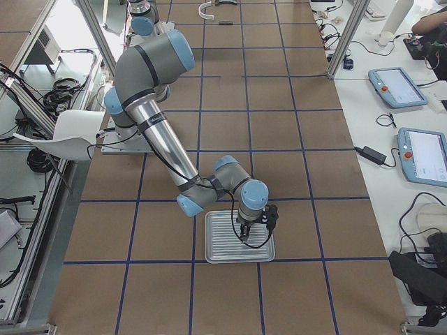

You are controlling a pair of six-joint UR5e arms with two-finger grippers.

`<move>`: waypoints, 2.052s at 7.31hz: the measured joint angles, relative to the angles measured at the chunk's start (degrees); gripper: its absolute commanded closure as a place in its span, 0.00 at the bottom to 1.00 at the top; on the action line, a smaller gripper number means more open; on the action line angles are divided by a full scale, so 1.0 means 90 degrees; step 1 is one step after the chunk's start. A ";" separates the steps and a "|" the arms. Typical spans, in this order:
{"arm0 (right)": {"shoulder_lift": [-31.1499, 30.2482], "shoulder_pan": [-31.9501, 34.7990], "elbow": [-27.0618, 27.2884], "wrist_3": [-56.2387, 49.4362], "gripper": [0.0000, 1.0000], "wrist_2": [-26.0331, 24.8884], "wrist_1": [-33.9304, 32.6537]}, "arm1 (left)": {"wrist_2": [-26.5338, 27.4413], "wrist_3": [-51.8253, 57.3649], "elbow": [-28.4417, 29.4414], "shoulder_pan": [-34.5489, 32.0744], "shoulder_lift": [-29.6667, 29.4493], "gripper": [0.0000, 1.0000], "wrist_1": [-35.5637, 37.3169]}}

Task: Place bearing gear from tray to pile

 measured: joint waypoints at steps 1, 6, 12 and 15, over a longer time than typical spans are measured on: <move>0.0029 0.0000 -0.0006 0.0011 0.39 -0.0014 -0.0006 | 0.0002 0.0000 0.0000 0.0000 0.0000 0.00 0.0000; 0.0051 0.0000 0.0008 0.0117 0.87 -0.0042 0.0005 | 0.0004 -0.0004 0.0016 0.0000 -0.0006 0.00 0.0000; -0.0855 0.0201 -0.0061 0.0035 0.90 0.0102 0.0540 | 0.0000 -0.0010 0.0005 0.0000 -0.0004 0.00 0.0000; -0.1537 0.1717 -0.0009 0.0594 0.90 0.0230 0.1334 | 0.0000 -0.0010 0.0011 0.0000 -0.0005 0.00 0.0000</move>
